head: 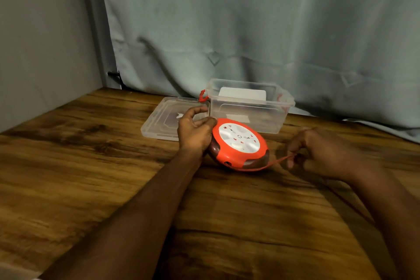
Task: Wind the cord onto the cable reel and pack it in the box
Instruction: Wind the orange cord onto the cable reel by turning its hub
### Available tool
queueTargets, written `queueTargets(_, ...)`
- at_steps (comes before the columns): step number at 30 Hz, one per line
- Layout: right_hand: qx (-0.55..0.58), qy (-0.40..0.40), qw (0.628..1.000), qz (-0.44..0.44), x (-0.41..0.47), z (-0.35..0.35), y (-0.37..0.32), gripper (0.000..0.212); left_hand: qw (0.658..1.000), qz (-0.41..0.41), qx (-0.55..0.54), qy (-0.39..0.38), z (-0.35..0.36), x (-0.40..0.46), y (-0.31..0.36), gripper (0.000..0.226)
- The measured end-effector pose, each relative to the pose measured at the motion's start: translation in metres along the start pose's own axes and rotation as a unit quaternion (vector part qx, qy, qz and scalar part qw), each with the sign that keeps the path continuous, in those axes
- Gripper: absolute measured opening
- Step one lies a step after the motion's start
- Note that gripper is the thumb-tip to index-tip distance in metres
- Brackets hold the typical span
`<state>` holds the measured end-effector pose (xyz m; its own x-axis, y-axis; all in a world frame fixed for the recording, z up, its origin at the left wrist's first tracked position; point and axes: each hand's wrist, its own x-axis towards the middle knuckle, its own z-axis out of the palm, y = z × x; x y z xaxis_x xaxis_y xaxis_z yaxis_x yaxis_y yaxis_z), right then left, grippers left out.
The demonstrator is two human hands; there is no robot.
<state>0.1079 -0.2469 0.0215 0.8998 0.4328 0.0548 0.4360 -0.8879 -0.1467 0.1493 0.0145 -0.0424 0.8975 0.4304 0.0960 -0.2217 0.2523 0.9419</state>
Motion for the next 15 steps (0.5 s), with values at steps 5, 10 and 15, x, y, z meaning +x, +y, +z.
queueTargets(5, 0.218, -0.009, 0.974, -0.061, -0.005, 0.003, -0.002, 0.038, 0.998, -0.001, 0.023, -0.057, 0.001, -0.005, 0.003, 0.033)
queueTargets(10, 0.194, 0.192, 0.960, -0.058, 0.010, 0.020, -0.006, 0.011, 0.988, -0.007, 0.050, -0.148, 0.004, -0.014, 0.004, 0.033)
queueTargets(15, 0.122, 0.060, 0.986, -0.097, 0.011, 0.022, -0.002, 0.045, 0.982, -0.020, 0.062, -0.175, 0.004, -0.016, 0.005, 0.030)
